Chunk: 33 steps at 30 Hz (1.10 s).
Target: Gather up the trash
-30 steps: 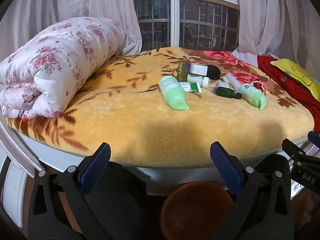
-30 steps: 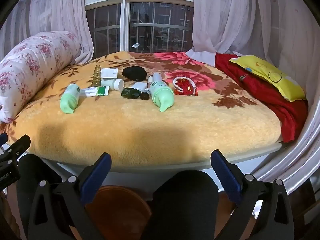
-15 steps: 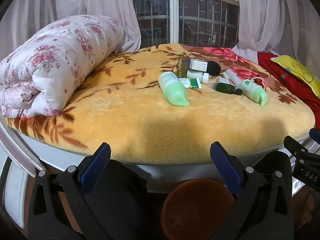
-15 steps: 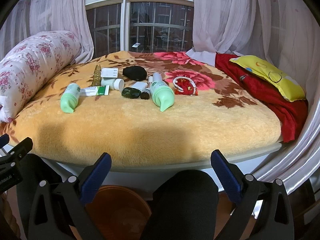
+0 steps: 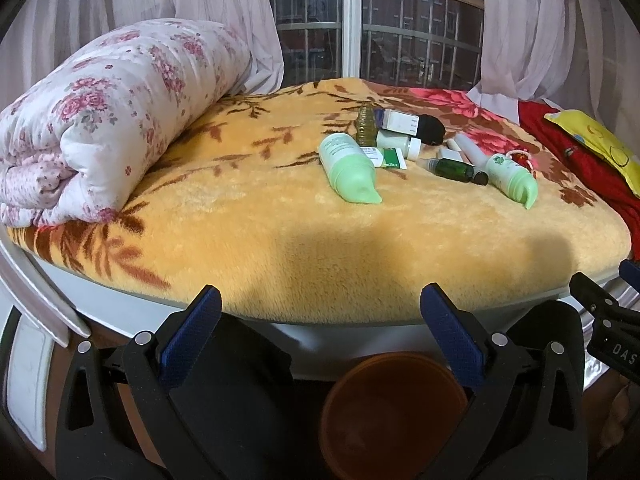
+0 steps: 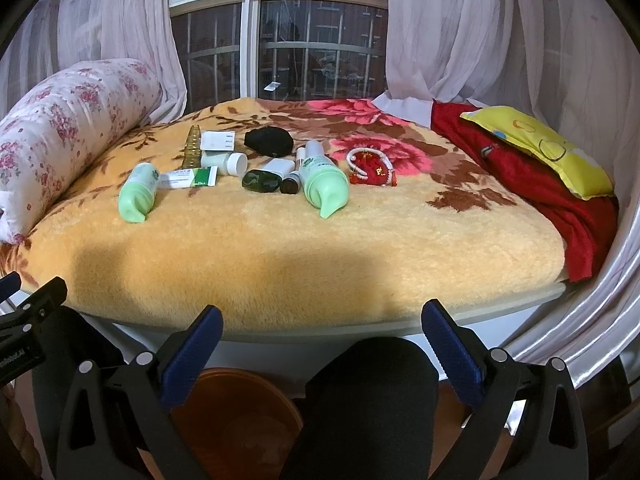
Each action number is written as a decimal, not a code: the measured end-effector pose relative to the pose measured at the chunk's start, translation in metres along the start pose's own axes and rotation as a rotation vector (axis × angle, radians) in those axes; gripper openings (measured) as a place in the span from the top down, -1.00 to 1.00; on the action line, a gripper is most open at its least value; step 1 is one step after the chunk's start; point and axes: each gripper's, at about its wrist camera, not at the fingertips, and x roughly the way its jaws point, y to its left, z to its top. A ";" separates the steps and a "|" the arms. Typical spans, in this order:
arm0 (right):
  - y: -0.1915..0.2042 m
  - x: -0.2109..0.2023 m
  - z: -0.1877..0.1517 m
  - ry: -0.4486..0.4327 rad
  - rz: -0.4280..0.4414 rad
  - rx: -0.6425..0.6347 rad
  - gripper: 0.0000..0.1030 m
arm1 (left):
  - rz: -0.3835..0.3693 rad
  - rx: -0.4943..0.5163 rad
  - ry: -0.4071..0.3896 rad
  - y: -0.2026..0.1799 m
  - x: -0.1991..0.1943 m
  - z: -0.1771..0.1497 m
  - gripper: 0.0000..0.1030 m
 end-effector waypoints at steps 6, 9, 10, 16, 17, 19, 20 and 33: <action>0.001 0.001 -0.001 0.002 0.000 0.001 -0.90 | 0.000 -0.005 0.007 0.000 0.001 -0.001 -0.89; 0.001 0.001 0.000 0.004 0.000 -0.001 -0.90 | 0.000 -0.007 0.009 0.001 0.001 -0.001 -0.89; 0.001 0.001 0.000 0.003 0.000 0.000 -0.90 | 0.001 -0.007 0.009 0.001 0.001 -0.001 -0.89; 0.002 0.001 -0.001 0.007 0.002 -0.001 -0.90 | 0.005 -0.010 0.015 0.001 0.002 -0.002 -0.89; 0.002 0.001 -0.001 0.007 0.000 -0.001 -0.90 | 0.005 -0.010 0.016 0.001 0.002 -0.002 -0.89; 0.002 0.001 -0.001 0.007 0.000 -0.001 -0.90 | 0.007 -0.013 0.017 0.002 0.003 -0.003 -0.89; 0.002 0.001 -0.001 0.007 0.001 0.000 -0.90 | 0.007 -0.014 0.017 0.002 0.003 -0.003 -0.89; 0.005 0.001 -0.003 0.012 0.002 -0.006 -0.90 | 0.004 -0.014 0.025 0.003 0.006 -0.003 -0.89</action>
